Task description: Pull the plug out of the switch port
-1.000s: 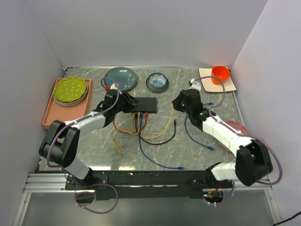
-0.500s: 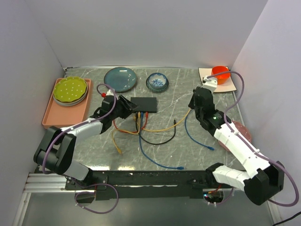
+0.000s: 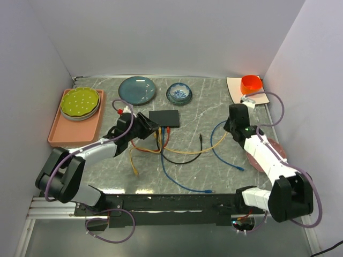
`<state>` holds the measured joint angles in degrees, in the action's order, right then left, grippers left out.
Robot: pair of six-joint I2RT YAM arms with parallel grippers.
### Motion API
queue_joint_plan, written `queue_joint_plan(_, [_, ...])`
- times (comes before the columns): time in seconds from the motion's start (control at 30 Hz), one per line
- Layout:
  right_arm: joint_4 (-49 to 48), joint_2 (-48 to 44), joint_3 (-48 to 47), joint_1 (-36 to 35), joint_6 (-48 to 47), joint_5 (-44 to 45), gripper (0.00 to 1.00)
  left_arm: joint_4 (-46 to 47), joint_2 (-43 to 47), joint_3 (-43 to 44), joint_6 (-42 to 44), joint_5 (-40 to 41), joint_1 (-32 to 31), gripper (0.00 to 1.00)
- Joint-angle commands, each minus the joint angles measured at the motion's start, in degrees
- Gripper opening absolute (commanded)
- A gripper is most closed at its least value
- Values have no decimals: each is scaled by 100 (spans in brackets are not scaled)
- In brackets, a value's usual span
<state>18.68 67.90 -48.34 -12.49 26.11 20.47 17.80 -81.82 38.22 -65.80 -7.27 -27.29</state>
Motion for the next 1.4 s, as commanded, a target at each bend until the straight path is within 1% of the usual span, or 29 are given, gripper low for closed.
queue_joint_plan(0.0, [-285, 258, 149, 36, 377, -974, 0, 548, -105, 36, 181, -353, -232, 51])
queue_joint_plan(0.03, [-373, 285, 193, 28, 404, -1070, 0, 723, -341, 211, 390, -746, -294, 51])
queue_joint_plan(0.07, [-426, 303, 210, 27, 421, -1124, 0, 829, -482, 317, 514, -967, -373, 51])
queue_joint_plan(0.1, [-478, 320, 228, 10, 456, -1298, 0, 900, -632, 448, 672, -1144, -591, 52])
queue_joint_plan(0.13, [-523, 329, 228, -8, 483, -1369, 0, 752, -868, 763, 1022, -1232, -741, 52])
queue_joint_plan(0.17, [-514, 347, 211, -25, 500, -1422, 0, 638, -958, 914, 1243, -1103, -899, 53])
queue_joint_plan(0.2, [-505, 390, 185, -43, 501, -1501, 0, 524, -1028, 1055, 1463, -936, -1249, 53])
queue_joint_plan(0.23, [-471, 391, 115, -95, 492, -1519, 0, 444, -1107, 1230, 1900, -795, -1418, 53])
queue_joint_plan(0.27, [-444, 391, 88, -122, 483, -1537, 0, 504, -1125, 1258, 2130, -515, -1733, 54])
queue_joint_plan(0.3, [-426, 373, 79, -139, 474, -1563, 0, 627, -1117, 1241, 2524, -417, -1866, 74])
queue_joint_plan(0.33, [-426, 356, 70, -157, 465, -1633, 0, 767, -1082, 1110, 2685, -320, -1990, 80])
queue_joint_plan(0.37, [-435, 338, 70, -157, 474, -1686, 0, 1108, -1055, 1022, 2834, -119, -2200, 83])
queue_joint_plan(0.4, [-452, 303, 87, -166, 465, -1721, 0, 1216, -1020, 951, 3045, -65, -2289, 88])
queue_joint_plan(0.53, [-479, 259, 123, -175, 483, -1950, 0, 1322, -1169, 986, 3371, -108, -2553, 95])
queue_joint_plan(0.7, [-453, 119, 166, -183, 439, -2021, 0, 1068, -1599, 1345, 3767, -345, -2712, 94])
queue_joint_plan(0.8, [-400, -13, 184, -183, 422, -2170, 0, 805, -2081, 1670, 3846, -433, -2773, 90])
queue_joint_plan(0.9, [-339, -119, 176, -183, 413, -2205, 0, 698, -2364, 1890, 3908, -495, -2852, 86])
queue_joint_plan(1.03, [-303, -207, 167, -175, 448, -2284, 0, 820, -2426, 1856, 3926, -600, -2931, 83])
queue_joint_plan(1.13, [-312, -216, 193, -183, 474, -2328, 0, 795, -2426, 1821, 3934, -670, -2966, 76])
queue_joint_plan(1.17, [-329, -216, 210, -183, 483, -2328, 0, 760, -2444, 1847, 3961, -732, -2958, 65])
queue_joint_plan(1.23, [-365, -259, 246, -210, 492, -2354, 0, 672, -2496, 1891, 3987, -802, -2958, 51])
queue_joint_plan(1.27, [-408, -294, 289, -219, 492, -2363, 0, 602, -2488, 1909, 3979, -785, -2958, 37])
queue_joint_plan(1.3, [-461, -347, 325, -236, 483, -2363, 1, 575, -2418, 1900, 3970, -768, -2949, 30])
queue_joint_plan(1.33, [-522, -513, 377, -245, 474, -2337, 5, 567, -2357, 1891, 3970, -724, -2949, 23])
queue_joint_plan(1.37, [-593, -628, 482, -271, 518, -2328, 11, 523, -2278, 1874, 4004, -671, -2940, 12])
